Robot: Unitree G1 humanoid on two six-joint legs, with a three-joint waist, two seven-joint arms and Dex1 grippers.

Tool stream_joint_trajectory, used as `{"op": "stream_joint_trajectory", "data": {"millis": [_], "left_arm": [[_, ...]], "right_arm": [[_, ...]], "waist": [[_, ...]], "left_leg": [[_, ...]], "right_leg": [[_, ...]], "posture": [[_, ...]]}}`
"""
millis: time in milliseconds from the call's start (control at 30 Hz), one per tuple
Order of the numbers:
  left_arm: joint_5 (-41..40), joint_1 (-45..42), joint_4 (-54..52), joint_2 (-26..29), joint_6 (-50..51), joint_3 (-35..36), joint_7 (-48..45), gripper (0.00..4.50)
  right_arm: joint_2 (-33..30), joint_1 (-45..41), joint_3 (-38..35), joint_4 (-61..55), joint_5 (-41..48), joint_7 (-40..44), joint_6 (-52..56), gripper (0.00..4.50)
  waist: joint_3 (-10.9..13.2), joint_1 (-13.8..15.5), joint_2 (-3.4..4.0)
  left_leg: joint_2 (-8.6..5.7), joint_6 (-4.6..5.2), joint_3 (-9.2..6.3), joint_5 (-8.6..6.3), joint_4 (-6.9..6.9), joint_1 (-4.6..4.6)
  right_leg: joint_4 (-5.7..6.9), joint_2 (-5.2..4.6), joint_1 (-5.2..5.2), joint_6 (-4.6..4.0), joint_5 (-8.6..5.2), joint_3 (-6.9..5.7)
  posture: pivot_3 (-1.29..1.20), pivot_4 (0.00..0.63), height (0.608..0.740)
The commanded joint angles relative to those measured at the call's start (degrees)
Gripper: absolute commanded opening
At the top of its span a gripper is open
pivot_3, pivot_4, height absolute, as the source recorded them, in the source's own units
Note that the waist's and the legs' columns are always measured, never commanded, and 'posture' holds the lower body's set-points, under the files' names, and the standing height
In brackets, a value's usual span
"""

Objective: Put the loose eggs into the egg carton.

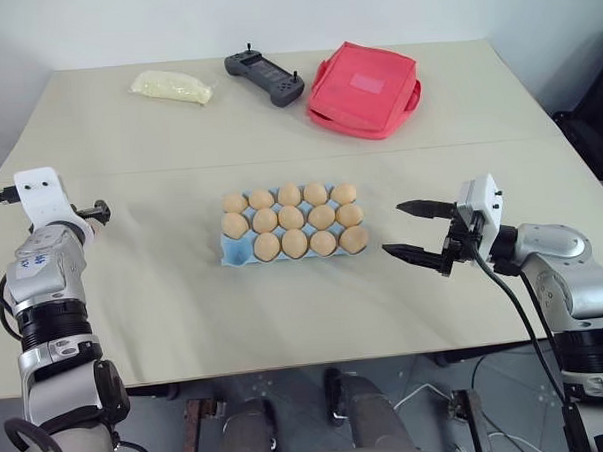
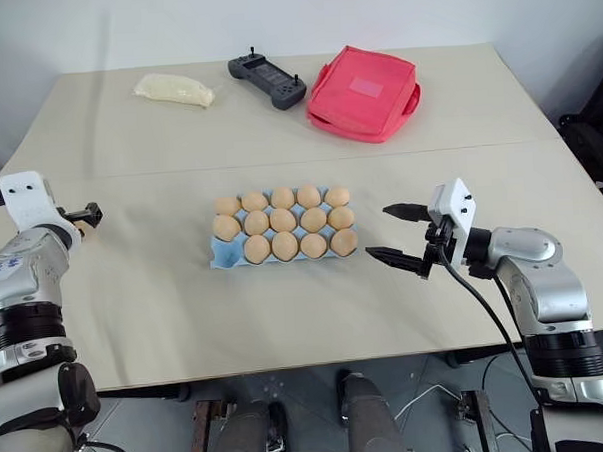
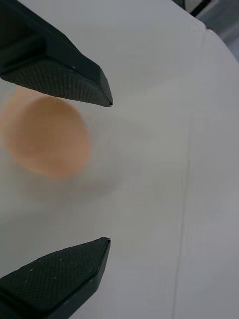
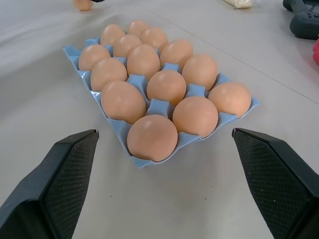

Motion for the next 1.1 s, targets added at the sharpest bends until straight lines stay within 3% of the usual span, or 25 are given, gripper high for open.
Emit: {"op": "stream_joint_trajectory", "data": {"millis": [33, 433, 533, 733, 767, 900, 1100], "left_arm": [[-0.65, 0.20, -1.71, 0.59, -0.48, 1.68, 0.50, 4.46], [-1.45, 0.81, 3.20, 0.69, -2.40, 2.04, -0.29, 4.46], [-1.24, 0.12, 5.01, 0.94, -3.47, 1.77, -0.36, 3.87], [-1.08, 0.02, 4.78, 1.17, -4.58, 1.17, -0.93, 1.99], [-1.11, 0.19, 4.18, 1.16, -4.69, 1.06, -1.18, 1.84], [-1.65, 3.64, -2.71, 1.30, -7.67, -0.31, -5.91, 1.61], [-6.65, 12.61, -19.63, 1.22, -13.18, -5.34, -23.51, 1.59]], "right_arm": [[-0.33, 0.08, -0.82, -1.16, 0.47, -0.02, -0.58, 4.50], [-0.45, -0.06, -0.98, -1.08, 0.50, -0.08, -0.60, 4.50], [-0.37, -0.30, -0.86, -0.94, 0.43, -0.14, -0.58, 4.50], [-0.56, -0.56, -0.95, -0.66, 0.33, -0.13, -0.60, 4.50], [-0.59, -0.55, -0.98, -0.66, 0.32, -0.13, -0.62, 4.50], [-0.68, -0.14, -1.29, -1.07, 0.44, -0.27, -0.60, 4.50], [-0.63, -0.17, -1.52, -0.99, 0.66, -0.08, -0.96, 4.50]], "waist": [[-0.01, 0.01, -0.01], [-0.01, -0.03, -0.02], [-0.01, 0.00, -0.04], [-0.02, -0.01, -0.05], [-0.02, -0.01, -0.05], [-0.02, -0.08, -0.05], [-0.02, 0.00, -0.05]], "left_leg": [[0.00, 0.00, 0.00, 0.00, 0.01, -0.01], [0.00, 0.00, 0.01, 0.00, 0.01, 0.02], [0.00, 0.00, 0.00, 0.00, 0.01, 0.01], [0.00, 0.00, 0.00, 0.00, 0.01, 0.02], [0.00, 0.00, 0.00, 0.00, 0.01, 0.02], [0.00, 0.01, 0.00, 0.01, 0.02, 0.02], [0.03, -0.26, 0.03, 0.11, 0.00, -0.02]], "right_leg": [[0.00, 0.00, 0.00, 0.00, 0.00, 0.00], [0.01, 0.00, 0.01, 0.00, 0.00, 0.00], [0.01, 0.00, 0.01, 0.00, 0.00, -0.01], [0.02, -0.01, 0.01, 0.00, 0.00, -0.01], [0.03, -0.01, 0.01, 0.00, 0.00, -0.01], [0.04, -0.01, 0.01, -0.01, 0.00, 0.00], [-0.01, -0.01, -0.01, -0.03, -0.01, 0.01]], "posture": [[0.00, 0.150, 0.740], [0.00, 0.150, 0.740], [0.00, 0.150, 0.740], [0.00, 0.150, 0.740], [0.00, 0.150, 0.740], [0.00, 0.150, 0.740], [0.00, 0.150, 0.740]]}}
